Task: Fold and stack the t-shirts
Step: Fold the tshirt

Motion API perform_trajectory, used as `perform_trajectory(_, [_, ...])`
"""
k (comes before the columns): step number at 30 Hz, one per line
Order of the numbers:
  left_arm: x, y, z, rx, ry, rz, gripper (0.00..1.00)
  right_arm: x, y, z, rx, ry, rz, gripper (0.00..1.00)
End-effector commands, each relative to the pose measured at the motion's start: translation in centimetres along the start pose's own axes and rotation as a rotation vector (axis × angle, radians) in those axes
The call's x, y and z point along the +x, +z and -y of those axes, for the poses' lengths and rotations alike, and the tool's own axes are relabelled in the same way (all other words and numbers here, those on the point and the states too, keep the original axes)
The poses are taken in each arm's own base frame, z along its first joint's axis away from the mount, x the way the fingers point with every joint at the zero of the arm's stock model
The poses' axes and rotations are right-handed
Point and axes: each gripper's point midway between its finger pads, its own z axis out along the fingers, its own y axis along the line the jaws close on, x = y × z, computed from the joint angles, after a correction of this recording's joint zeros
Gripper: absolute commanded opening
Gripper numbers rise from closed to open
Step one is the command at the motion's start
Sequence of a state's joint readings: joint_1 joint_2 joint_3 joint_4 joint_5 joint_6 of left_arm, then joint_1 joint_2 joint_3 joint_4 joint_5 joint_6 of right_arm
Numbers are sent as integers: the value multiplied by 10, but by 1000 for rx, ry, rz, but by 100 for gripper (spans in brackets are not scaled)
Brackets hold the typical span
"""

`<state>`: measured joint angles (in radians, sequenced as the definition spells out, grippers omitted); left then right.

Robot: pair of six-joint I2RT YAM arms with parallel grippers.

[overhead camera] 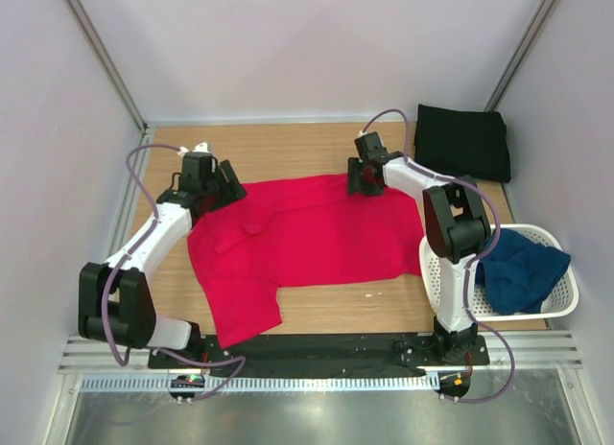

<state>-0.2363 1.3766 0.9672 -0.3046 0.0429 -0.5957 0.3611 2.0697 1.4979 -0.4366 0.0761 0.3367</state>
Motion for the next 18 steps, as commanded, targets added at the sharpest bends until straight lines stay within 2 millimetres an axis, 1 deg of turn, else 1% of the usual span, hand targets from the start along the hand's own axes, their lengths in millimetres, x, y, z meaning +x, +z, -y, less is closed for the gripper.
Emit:
perform_trajectory(1, [-8,17,-42,-140,-25,-31,62,-13,-26,-13,-32,-25,55,60])
perform_trajectory(2, [-8,23,-50,-160,-41,-45,63,-13,-27,-13,-31,-31,59,61])
perform_trajectory(3, [-8,28,-52,-170,-43,-57,63,-11,-27,-12,-31,-36,54,61])
perform_trajectory(4, [-9,33,-47,-145,-45,-71,62,-12,-28,-12,-30,-40,56,64])
perform_trajectory(5, [-1,43,-49,-146,-44,-103,62,-12,-28,-11,-28,-48,56,67])
perform_trajectory(6, [-1,48,-47,-132,-46,-106,62,-12,-28,-10,-20,-51,58,69])
perform_trajectory(8, [4,57,-45,-115,-54,-131,62,-15,-28,-10,-17,-60,64,78])
perform_trajectory(9, [3,61,-45,-114,-56,-126,62,-17,-28,-9,-10,-66,67,83])
perform_trajectory(10, [6,63,-45,-107,-59,-135,62,-17,-28,-9,-5,-67,61,92])
perform_trajectory(11, [7,65,-44,-102,-60,-136,62,-18,-29,-8,-2,-68,63,96])
perform_trajectory(12, [11,68,-47,-105,-60,-148,62,-20,-29,-8,-4,-70,67,100])
perform_trajectory(15, [23,73,-49,-92,-55,-180,62,-22,-31,-10,-8,-72,77,100])
perform_trajectory(18, [35,74,-45,-58,-55,-212,61,-25,-29,-11,-13,-71,85,100])
